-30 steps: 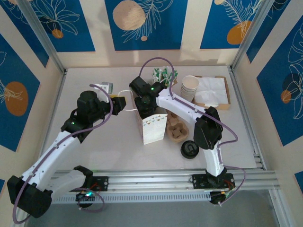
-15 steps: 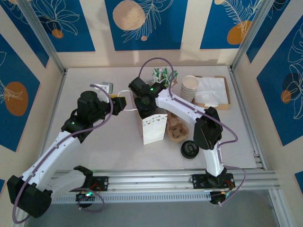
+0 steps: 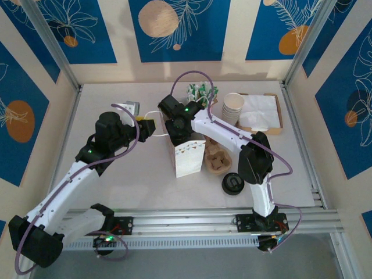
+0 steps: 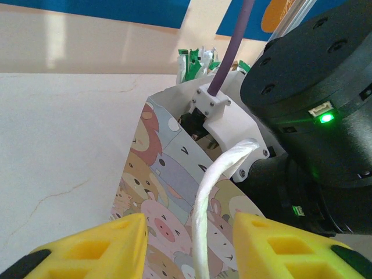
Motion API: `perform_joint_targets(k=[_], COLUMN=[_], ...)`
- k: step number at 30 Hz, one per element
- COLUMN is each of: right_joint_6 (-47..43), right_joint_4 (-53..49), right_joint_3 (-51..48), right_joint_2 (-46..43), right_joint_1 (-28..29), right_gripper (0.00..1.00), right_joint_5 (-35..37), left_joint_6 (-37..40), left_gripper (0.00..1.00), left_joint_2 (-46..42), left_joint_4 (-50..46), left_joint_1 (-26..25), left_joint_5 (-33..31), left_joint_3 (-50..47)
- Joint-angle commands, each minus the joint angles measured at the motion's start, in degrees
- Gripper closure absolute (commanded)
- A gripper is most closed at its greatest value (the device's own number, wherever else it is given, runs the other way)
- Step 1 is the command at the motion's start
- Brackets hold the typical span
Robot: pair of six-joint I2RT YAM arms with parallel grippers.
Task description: Pack the takeout coffee
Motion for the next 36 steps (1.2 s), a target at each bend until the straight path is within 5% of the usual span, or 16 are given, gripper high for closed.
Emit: perform_joint_targets(k=[1,23,36], right_joint_6=[1.85,0.11,-1.91], right_joint_4=[-7.11,-9.54,-10.67], right_joint_3=[-1.53,6.83,10.11], right_joint_2=[0.97,-6.32,-12.06], right_joint_1=[1.02,1.35,2.11], right_gripper=[0.43,0.23,0.23], right_joint_5=[-4.84,-3.33,-2.92], left_joint_6=[0.97,1.57,1.76], left_gripper=[0.57,0.57,0.57], left_joint_2=[-0.57,-0.49,-0.13], left_joint_4=[-0.39,-0.78,-0.87], left_joint_1=[-0.80,-1.07,-1.16], left_joint_5=[-0.99,-1.76,-1.85], left_joint_3=[0.17,0.26,0.26])
